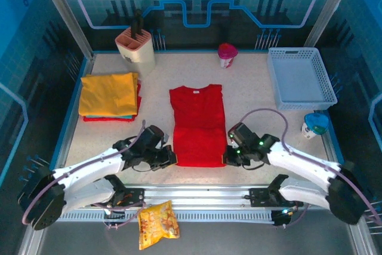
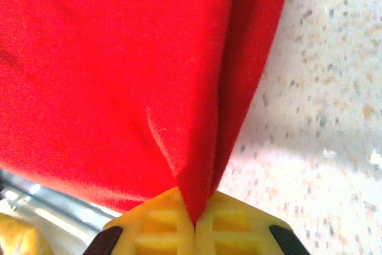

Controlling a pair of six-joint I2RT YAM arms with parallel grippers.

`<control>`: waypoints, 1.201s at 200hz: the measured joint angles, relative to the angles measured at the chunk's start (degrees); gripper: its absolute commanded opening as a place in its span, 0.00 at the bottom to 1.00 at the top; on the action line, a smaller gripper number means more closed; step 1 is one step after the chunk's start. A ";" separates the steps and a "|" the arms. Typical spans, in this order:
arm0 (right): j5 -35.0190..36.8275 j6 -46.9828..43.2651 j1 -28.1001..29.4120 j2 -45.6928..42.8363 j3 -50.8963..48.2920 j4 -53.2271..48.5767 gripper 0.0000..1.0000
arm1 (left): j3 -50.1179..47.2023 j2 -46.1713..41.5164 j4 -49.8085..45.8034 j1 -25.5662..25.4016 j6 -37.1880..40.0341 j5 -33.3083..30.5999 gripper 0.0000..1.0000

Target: Fold and stack the t-shirts

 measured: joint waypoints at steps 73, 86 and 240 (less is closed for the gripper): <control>2.86 -2.73 -6.34 0.15 11.02 -9.51 0.00 | 17.22 5.05 -9.51 3.61 2.45 -2.40 0.02; 2.25 -4.48 -8.68 2.34 13.20 -9.38 0.00 | 20.74 7.61 -10.03 5.68 3.91 -2.36 0.02; -7.96 -19.06 -24.17 37.40 48.00 -8.07 0.00 | 50.64 37.22 -12.76 21.59 19.02 1.38 0.00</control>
